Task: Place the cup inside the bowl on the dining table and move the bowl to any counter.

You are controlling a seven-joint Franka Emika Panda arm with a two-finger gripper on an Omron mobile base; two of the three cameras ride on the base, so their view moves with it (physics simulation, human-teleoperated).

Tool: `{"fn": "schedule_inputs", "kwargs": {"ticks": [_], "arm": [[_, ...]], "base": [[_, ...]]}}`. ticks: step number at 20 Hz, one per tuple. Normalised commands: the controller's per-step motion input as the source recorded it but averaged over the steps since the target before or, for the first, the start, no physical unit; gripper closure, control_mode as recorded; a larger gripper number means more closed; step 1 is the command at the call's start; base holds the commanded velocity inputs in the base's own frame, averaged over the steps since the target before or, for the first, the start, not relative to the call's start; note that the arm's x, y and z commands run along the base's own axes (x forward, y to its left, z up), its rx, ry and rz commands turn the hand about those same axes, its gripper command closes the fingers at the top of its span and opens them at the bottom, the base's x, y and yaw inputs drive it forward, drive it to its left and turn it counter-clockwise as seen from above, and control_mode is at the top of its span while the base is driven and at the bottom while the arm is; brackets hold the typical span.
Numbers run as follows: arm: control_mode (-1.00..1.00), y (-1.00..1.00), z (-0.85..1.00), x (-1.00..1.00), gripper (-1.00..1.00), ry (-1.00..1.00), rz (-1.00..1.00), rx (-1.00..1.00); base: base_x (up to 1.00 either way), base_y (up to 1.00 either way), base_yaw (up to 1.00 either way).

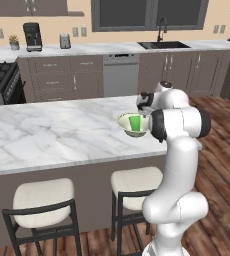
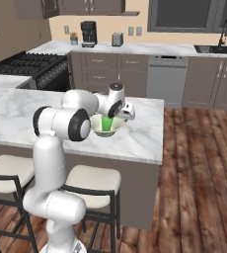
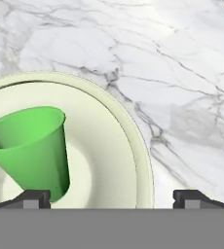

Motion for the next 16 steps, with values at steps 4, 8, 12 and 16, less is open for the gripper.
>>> {"fn": "schedule_inputs", "kwargs": {"ticks": [4, 8, 12, 16], "arm": [[-1.00, -0.42, 0.00, 0.00, -1.00, 0.00, -0.13, 0.24], [-1.00, -0.34, 0.00, 0.00, -1.00, 0.00, -0.11, 0.23], [-1.00, -0.26, 0.00, -0.01, -1.00, 0.00, -0.10, 0.24], [-1.00, -0.06, 0.00, -0.08, -1.00, 0.00, -0.05, 0.26]], "base": [[0.00, 0.00, 0.00], [0.00, 0.00, 0.00], [0.00, 0.00, 0.00], [0.00, 0.00, 0.00]]}}
